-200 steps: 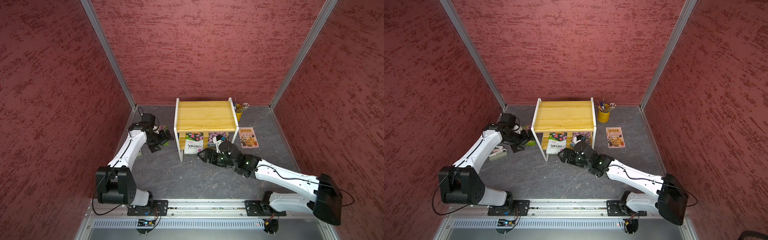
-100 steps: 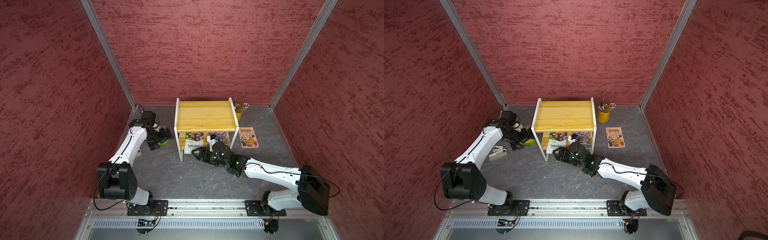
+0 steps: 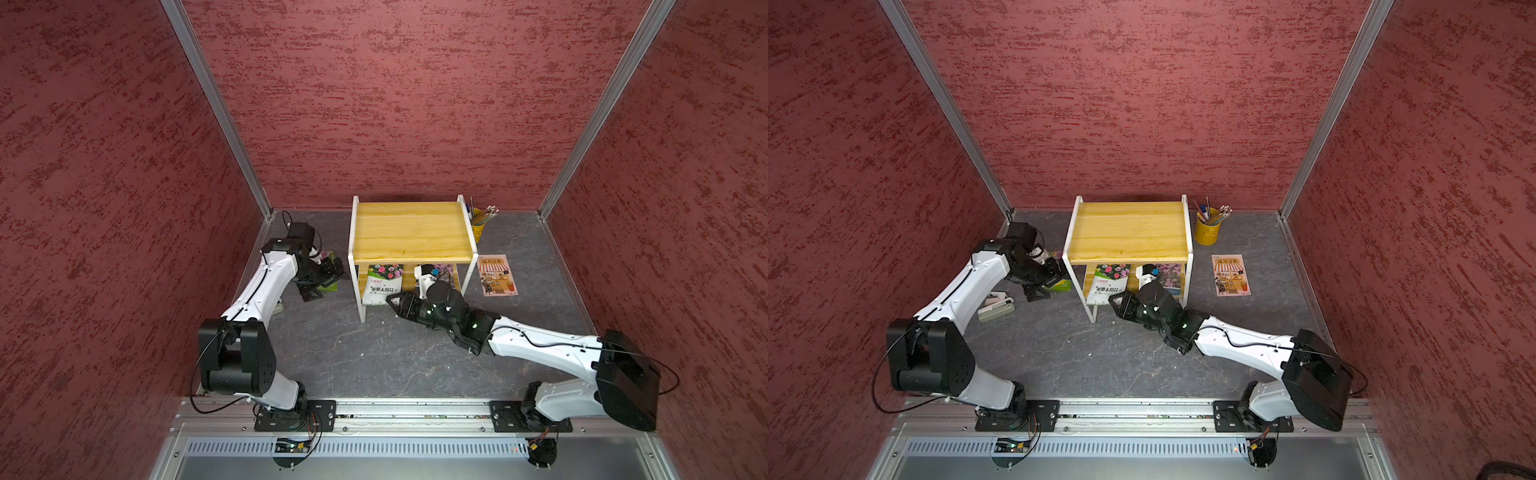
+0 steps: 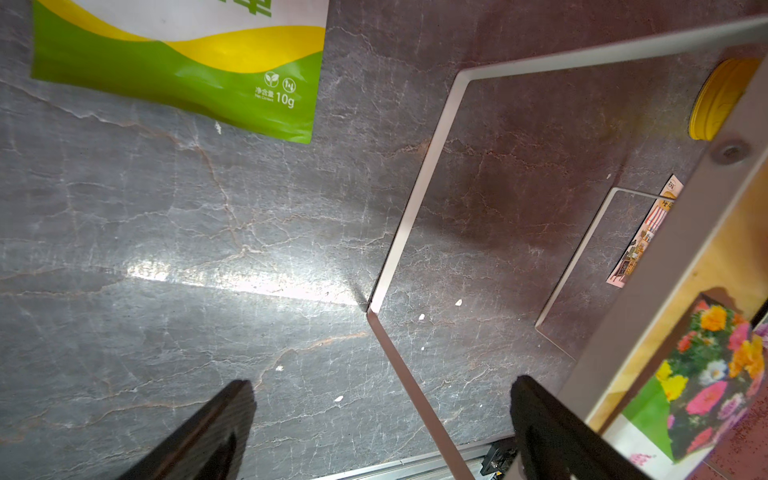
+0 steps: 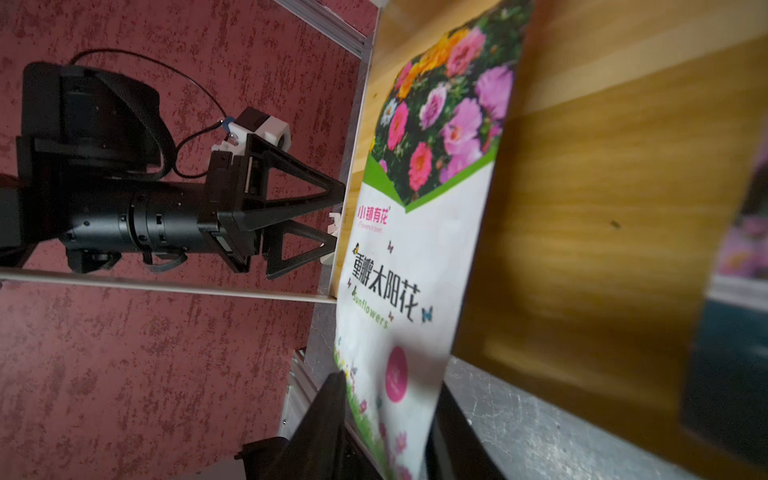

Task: Take the seed bag off the shelf
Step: Pick up the seed packet from the shelf.

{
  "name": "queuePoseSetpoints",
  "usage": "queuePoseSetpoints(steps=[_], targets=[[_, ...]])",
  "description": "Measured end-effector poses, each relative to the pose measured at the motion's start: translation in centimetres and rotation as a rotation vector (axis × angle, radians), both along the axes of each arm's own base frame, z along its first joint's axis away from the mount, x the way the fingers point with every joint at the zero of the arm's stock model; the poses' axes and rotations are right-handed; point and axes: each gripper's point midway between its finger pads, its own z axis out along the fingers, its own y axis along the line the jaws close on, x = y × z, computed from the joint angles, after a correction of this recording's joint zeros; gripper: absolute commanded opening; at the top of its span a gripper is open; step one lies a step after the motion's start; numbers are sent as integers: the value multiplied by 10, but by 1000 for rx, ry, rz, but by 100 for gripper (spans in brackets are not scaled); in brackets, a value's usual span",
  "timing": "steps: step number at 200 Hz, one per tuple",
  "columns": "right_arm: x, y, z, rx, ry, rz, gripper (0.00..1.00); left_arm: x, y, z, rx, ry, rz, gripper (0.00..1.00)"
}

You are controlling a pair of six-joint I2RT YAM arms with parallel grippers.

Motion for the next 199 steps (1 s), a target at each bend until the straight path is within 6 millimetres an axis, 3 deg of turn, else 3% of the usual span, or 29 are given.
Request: queuePoseSetpoints(steps=[46,115,165,179,199], targets=[[1,2,5,19,-12,4,0,0,-2,0,0,-2,-5,100],[-11,-1,19,55,-20,44,0,0,-2,-1,0,-2,-5,100],[-49,-40,43,80,4,84,0,1,-1,-2,2,3,15,100],[-61,-55,35,66,34,88,0,2,0,-3,2,1,24,100],[-77,-72,6,21,110,92,0,1,0,-8,1,9,35,100]])
